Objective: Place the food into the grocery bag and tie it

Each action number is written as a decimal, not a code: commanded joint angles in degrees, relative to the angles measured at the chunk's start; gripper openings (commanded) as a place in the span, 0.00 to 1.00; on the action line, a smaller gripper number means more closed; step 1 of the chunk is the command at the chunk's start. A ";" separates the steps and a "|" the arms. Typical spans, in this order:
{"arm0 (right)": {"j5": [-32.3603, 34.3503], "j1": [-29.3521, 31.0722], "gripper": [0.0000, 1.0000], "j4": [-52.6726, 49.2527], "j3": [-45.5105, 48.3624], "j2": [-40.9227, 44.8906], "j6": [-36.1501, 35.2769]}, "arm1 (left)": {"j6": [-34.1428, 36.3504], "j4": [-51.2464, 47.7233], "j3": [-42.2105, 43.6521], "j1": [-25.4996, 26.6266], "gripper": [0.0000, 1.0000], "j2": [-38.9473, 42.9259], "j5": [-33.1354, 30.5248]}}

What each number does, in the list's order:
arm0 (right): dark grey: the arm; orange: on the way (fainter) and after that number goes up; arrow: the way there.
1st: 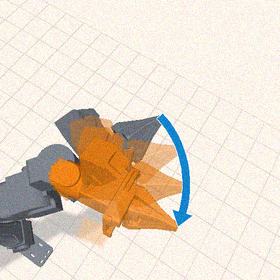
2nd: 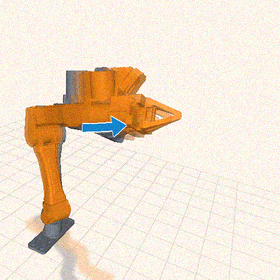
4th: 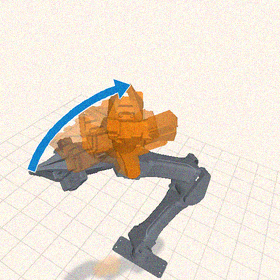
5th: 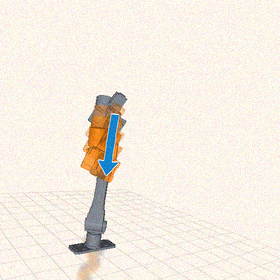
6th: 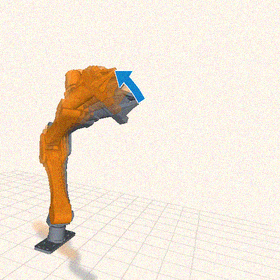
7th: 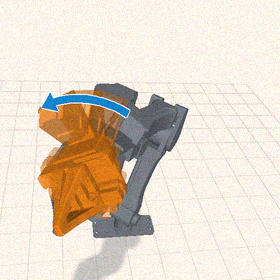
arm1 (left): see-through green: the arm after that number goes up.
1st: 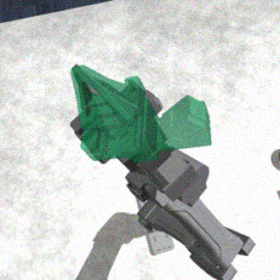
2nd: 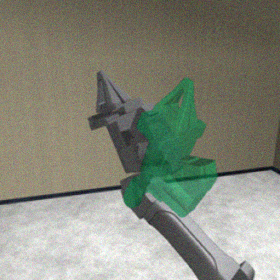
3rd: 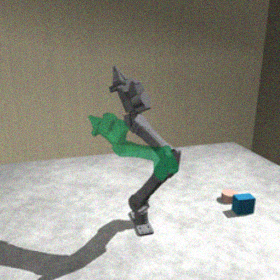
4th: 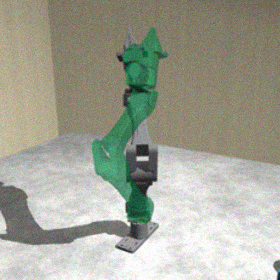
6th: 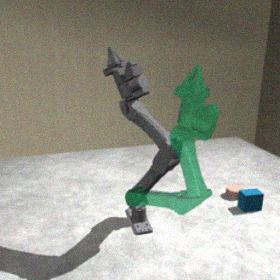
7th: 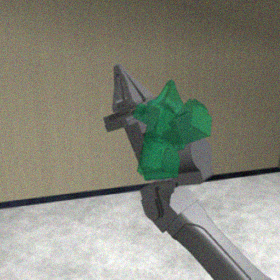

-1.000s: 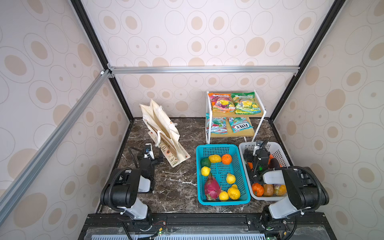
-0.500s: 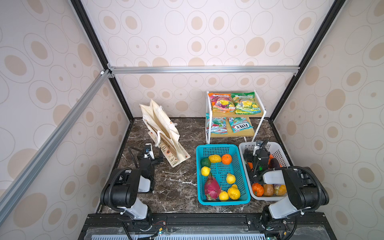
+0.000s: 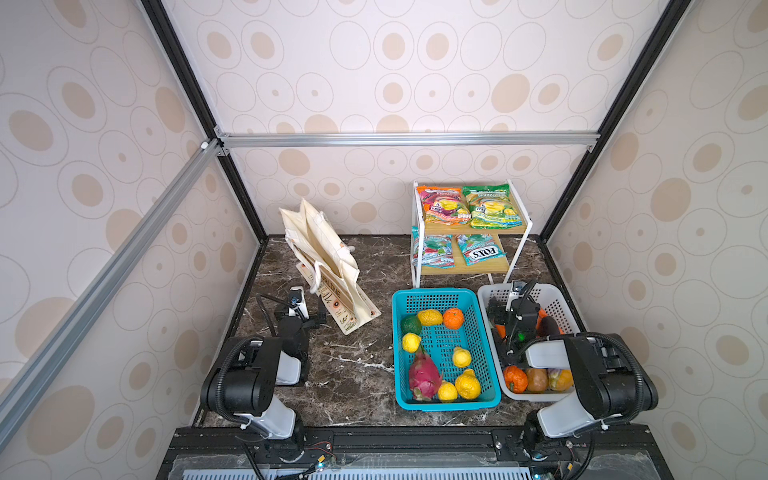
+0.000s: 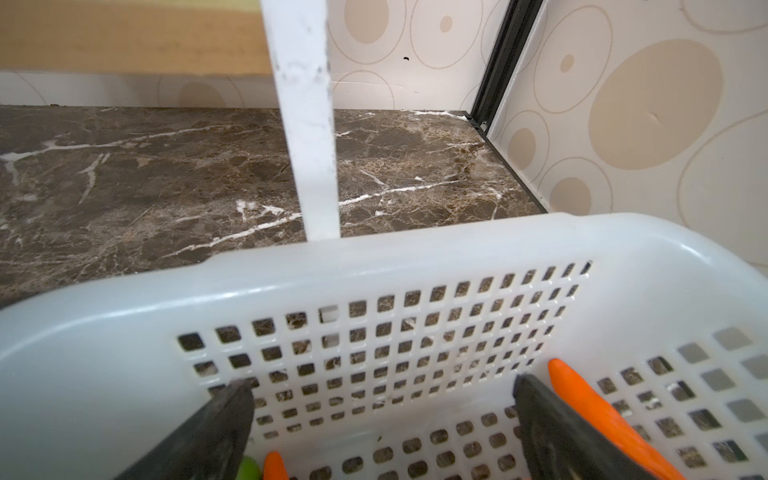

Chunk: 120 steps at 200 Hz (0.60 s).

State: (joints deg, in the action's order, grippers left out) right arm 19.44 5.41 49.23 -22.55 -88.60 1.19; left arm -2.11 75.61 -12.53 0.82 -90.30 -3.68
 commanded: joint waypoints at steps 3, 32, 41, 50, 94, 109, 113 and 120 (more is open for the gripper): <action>-0.46 0.05 1.00 -0.70 -0.45 0.16 0.49 | 1.14 1.29 -0.67 0.07 0.99 -0.13 0.61; -0.41 0.11 1.00 -0.46 -0.30 0.33 0.41 | 1.10 2.30 -0.10 -0.03 0.99 0.10 0.61; -0.29 0.04 1.00 -0.45 -0.26 0.43 0.20 | 0.91 4.15 0.91 -0.01 0.99 0.50 0.46; -0.55 0.06 1.00 -0.28 -0.28 0.80 -0.03 | 0.79 5.90 2.52 0.06 0.99 2.12 -0.30; -2.21 0.26 1.00 -21.05 -4.88 12.07 2.91 | -3.41 -8.45 3.33 0.32 0.99 18.92 -6.01; -4.49 0.24 1.00 -26.22 -5.40 15.75 5.70 | -8.69 -12.13 4.47 0.39 0.99 25.44 -8.93; -5.08 0.56 1.00 -27.10 -5.28 17.02 5.06 | -10.29 -13.34 4.58 0.40 0.99 27.24 -9.76; -4.86 0.93 1.00 -28.31 -5.27 18.66 5.15 | -13.24 -16.25 4.62 0.33 0.99 30.46 -10.97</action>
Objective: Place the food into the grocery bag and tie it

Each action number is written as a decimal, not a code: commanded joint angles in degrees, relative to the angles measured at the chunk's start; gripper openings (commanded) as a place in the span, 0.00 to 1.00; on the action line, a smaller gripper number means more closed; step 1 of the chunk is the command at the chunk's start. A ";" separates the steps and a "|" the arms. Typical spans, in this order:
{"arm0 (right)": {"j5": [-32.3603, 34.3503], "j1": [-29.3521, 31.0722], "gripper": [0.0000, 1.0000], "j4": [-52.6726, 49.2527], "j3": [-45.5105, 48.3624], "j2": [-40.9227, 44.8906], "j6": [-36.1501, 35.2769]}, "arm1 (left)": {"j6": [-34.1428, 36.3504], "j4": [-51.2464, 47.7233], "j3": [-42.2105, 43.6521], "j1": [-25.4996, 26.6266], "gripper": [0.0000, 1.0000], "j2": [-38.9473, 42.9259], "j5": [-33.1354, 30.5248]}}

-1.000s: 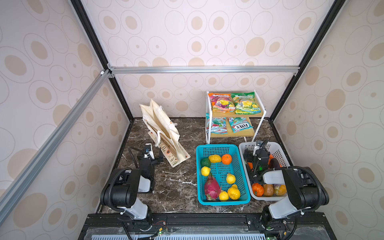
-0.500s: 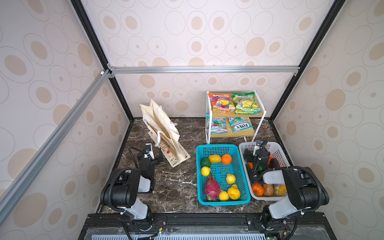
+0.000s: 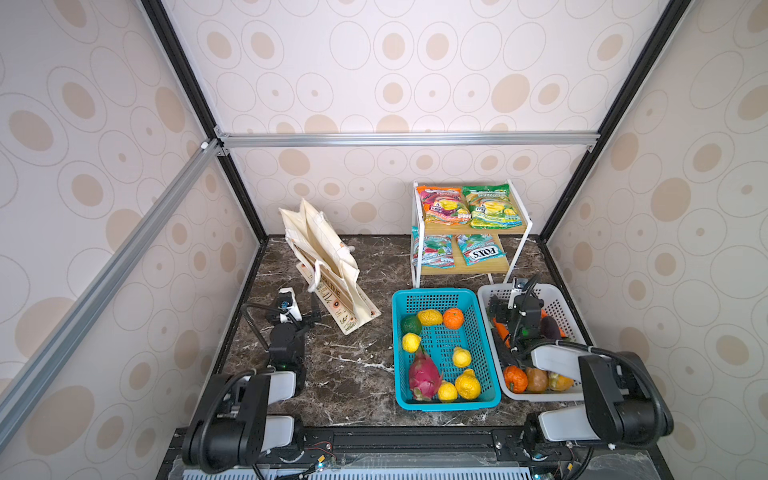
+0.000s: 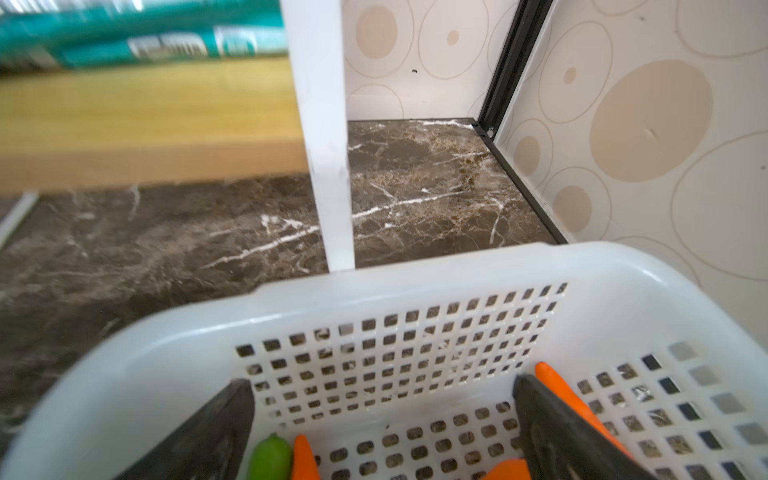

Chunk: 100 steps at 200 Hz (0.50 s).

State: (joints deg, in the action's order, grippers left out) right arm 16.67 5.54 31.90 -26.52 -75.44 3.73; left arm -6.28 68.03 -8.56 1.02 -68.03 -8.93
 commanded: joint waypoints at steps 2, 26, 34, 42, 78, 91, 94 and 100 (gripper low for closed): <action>-2.01 0.79 1.00 -11.44 -1.33 6.12 3.20 | -9.73 -9.35 0.62 0.13 0.99 8.97 -6.01; -3.25 0.79 1.00 -21.08 -4.25 12.38 3.37 | -15.65 -20.21 -2.36 0.19 0.99 18.72 -8.94; -3.20 0.83 1.00 -23.75 -5.74 13.82 4.11 | -17.61 -24.83 -4.08 0.13 0.99 21.04 -10.31; -4.23 0.79 1.00 -27.05 -7.29 15.57 5.11 | -19.81 -28.81 -5.77 0.20 0.99 23.29 -11.15; -15.86 0.71 1.00 -29.65 -9.03 21.16 6.70 | -25.44 -39.11 -11.06 0.15 0.99 31.88 -11.65; -20.42 0.75 1.00 -30.96 -10.09 21.72 7.07 | -25.11 -41.39 -13.79 0.19 0.99 33.19 -10.27; -22.16 0.79 1.00 -31.39 -10.54 21.66 7.31 | -25.03 -41.96 -15.06 0.17 0.99 33.19 -9.72; -24.60 0.79 1.00 -32.07 -11.41 21.43 7.81 | -25.02 -43.82 -17.59 0.14 0.99 32.66 -7.98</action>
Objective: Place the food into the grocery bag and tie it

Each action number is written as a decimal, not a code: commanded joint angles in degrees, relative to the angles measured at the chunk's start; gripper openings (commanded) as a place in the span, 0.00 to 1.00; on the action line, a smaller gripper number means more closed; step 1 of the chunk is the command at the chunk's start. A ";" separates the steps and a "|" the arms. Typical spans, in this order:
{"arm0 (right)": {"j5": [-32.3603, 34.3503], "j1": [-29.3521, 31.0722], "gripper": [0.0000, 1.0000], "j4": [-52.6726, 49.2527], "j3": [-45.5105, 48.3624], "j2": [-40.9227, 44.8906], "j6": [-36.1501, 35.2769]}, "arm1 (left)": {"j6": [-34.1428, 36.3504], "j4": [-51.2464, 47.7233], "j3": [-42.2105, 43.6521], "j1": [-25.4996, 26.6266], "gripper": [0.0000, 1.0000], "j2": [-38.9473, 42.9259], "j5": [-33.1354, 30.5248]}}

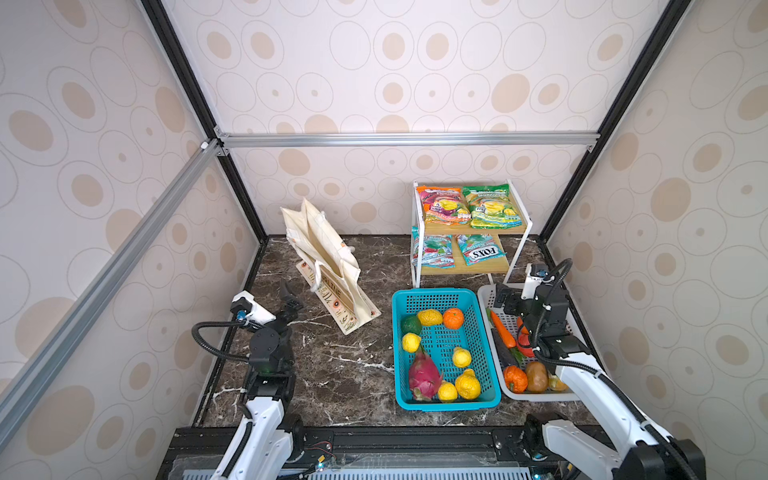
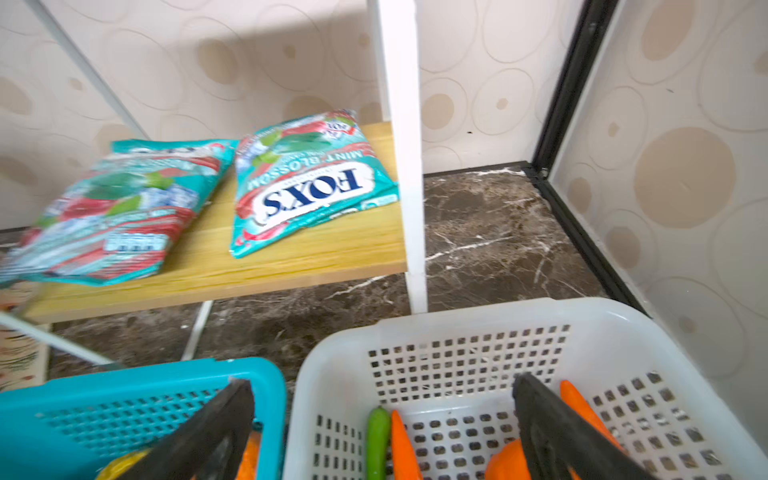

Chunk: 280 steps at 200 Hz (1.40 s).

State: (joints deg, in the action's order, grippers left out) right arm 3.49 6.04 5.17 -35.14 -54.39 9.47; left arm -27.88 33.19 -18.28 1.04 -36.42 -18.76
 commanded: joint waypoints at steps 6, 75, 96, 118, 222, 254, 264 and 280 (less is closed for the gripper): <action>-13.11 0.43 1.00 -5.81 -3.67 -0.04 2.79 | -3.12 -11.08 -10.65 0.16 0.99 -0.03 3.72; -16.32 9.62 1.00 -5.19 -9.20 -3.79 5.79 | 6.99 -32.50 -43.51 5.12 0.99 -23.57 20.12; -15.62 13.74 1.00 -5.29 -11.44 -5.80 6.47 | 13.27 -43.21 -55.05 11.22 0.99 -33.98 15.65; -14.12 17.38 1.00 -6.69 -14.50 -7.95 6.57 | 17.69 -51.81 -65.42 15.67 0.99 -43.72 6.97; -9.80 24.84 1.00 -9.06 -18.96 -12.19 4.84 | 16.04 -78.50 -88.13 21.04 0.75 -69.57 -11.90; -9.99 25.07 1.00 -8.70 -19.14 -12.94 5.47 | 16.06 -79.87 -86.95 22.19 0.13 -67.35 -9.69; -10.25 25.29 0.99 -8.60 -19.34 -13.23 5.66 | 16.18 -81.01 -86.61 22.70 0.00 -66.57 -9.32; -10.60 25.86 0.99 -8.30 -19.60 -13.74 6.09 | 16.28 -83.56 -85.57 23.88 0.00 -65.23 -8.80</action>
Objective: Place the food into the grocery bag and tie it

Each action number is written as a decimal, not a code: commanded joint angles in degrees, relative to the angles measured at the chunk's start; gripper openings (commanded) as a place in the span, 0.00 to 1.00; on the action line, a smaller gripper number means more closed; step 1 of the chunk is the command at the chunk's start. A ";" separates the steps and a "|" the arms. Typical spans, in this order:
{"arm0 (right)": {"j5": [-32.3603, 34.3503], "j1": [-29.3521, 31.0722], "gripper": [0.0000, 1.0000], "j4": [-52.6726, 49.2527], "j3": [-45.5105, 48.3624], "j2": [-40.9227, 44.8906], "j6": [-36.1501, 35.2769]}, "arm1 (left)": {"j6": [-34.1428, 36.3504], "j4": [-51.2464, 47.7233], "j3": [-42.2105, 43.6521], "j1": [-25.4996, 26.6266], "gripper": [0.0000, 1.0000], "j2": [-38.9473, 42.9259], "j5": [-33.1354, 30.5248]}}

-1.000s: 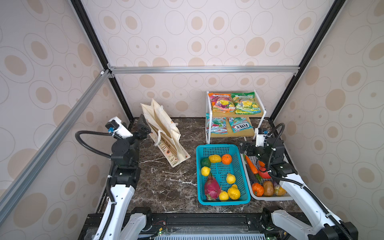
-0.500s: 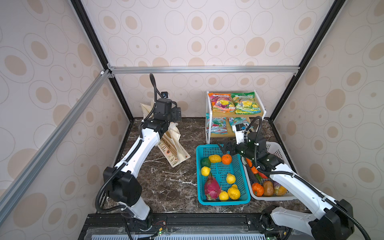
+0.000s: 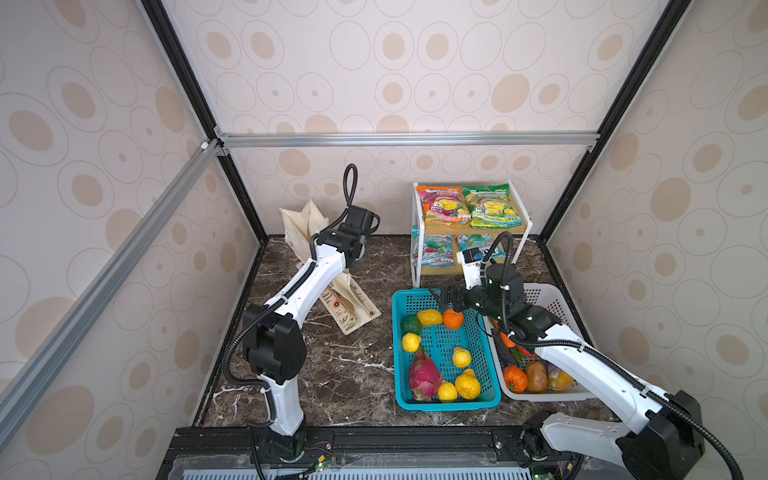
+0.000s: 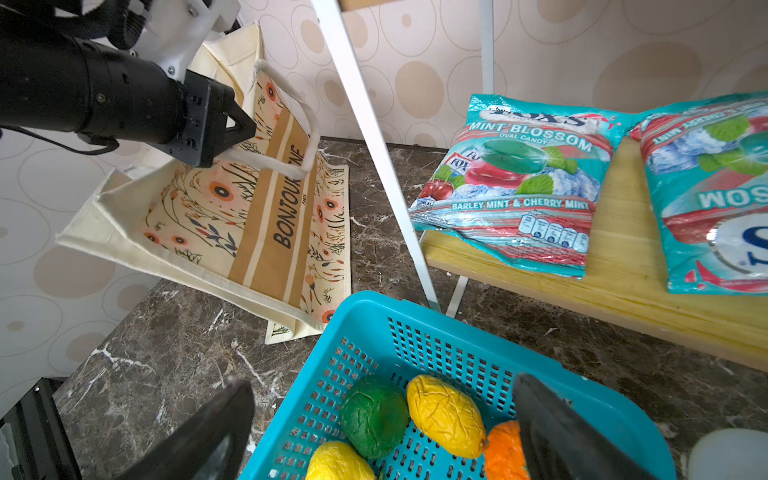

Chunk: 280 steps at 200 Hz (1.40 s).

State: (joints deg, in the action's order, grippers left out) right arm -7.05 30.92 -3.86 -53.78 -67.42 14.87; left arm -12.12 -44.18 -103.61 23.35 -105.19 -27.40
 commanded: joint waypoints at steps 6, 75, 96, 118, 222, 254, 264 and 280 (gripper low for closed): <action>-0.07 1.29 0.99 0.87 -1.06 -0.95 0.83 | 0.60 -7.21 0.42 2.18 0.00 4.23 0.27; -1.08 4.18 0.99 4.46 -2.55 -4.79 4.84 | -3.29 -14.85 12.03 11.40 0.00 16.50 3.21; -0.32 4.59 0.99 4.82 -3.04 -5.89 5.68 | -6.17 -14.73 15.87 15.46 0.00 19.54 5.13; 0.11 4.85 0.99 4.92 -3.52 -6.84 6.71 | -6.47 -13.63 16.04 17.33 0.04 21.22 6.69; -14.88 4.55 1.00 5.58 -9.01 -9.30 6.67 | -8.73 11.13 16.46 2.62 0.99 37.60 16.83; -15.39 4.62 1.00 1.25 -12.90 -10.82 3.85 | -10.84 13.09 23.28 -10.43 0.99 45.73 25.47; -15.04 5.16 1.00 -3.19 -16.18 -12.99 3.43 | -10.73 12.97 25.87 -13.63 0.99 46.74 28.08; -12.31 6.75 1.00 -7.54 -19.82 -15.88 2.58 | -11.60 14.22 31.29 -17.55 0.99 48.73 31.68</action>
State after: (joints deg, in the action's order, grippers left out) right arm -19.79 35.77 -3.66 -68.34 -79.42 20.08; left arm -21.52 -31.53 -79.11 10.24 -56.58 -5.21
